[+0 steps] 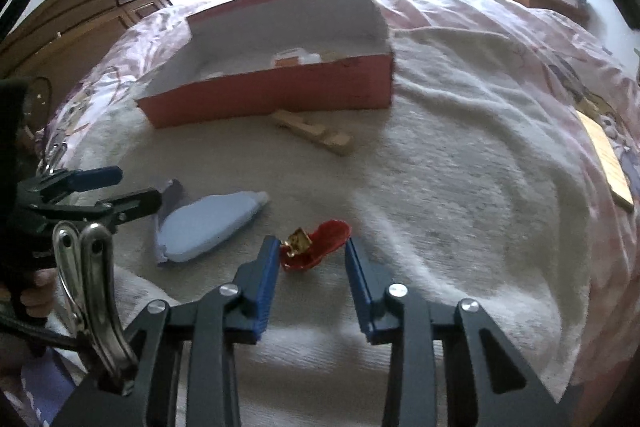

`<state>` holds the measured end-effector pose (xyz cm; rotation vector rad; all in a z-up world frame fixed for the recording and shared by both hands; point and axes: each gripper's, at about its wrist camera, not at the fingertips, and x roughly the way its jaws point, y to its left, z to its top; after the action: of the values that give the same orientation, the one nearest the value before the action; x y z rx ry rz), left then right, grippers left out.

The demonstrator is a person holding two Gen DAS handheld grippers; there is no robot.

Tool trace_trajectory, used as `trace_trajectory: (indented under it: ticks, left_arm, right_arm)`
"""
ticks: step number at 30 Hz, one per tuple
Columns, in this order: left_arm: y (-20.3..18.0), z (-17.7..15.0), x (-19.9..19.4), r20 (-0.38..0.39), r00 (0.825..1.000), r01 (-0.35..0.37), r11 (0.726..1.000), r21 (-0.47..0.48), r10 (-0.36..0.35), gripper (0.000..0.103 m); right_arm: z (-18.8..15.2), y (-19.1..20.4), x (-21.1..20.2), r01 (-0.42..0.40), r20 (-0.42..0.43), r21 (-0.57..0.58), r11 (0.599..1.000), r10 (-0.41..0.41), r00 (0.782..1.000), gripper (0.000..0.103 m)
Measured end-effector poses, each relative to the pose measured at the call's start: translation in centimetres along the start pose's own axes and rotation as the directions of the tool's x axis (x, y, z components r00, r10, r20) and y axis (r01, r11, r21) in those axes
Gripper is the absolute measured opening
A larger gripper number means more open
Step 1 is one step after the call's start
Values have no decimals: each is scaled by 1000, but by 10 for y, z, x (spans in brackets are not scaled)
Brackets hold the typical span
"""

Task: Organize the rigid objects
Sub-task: 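Grasp the grey scoop handle with the left tool while the right tool grasps the red toy car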

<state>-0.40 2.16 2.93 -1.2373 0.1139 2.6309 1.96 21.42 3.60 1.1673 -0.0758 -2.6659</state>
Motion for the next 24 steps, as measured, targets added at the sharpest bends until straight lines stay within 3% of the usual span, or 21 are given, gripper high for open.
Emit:
trace_trajectory:
  ticks: [5,10,14,18,24]
  left_arm:
    - [14,-6,-2,-5,997,-82,997,-15,82,84]
    - [20,-11,-11,10,1000,-18,1000,-25,18,84]
    - [1,-13,-18,28,997,64,995,80,-67,84]
    - [-21,-23,-15,-13,987,161,969,186,-162,84]
    - [-42,-30,0,-28,991,131,927,351,-129,84]
  right_arm:
    - [0,8,5,-37,-10,-8,999,36,999,36]
    - [-3,6,10,-52,-24,10,999,52,998,36]
    - [-3,5,10,-52,-24,12,999,52,998,36]
    - [-3,3,10,-56,-25,17,998,57,998,36]
    - [-4,1,11,-62,-25,24,998,63,998,36]
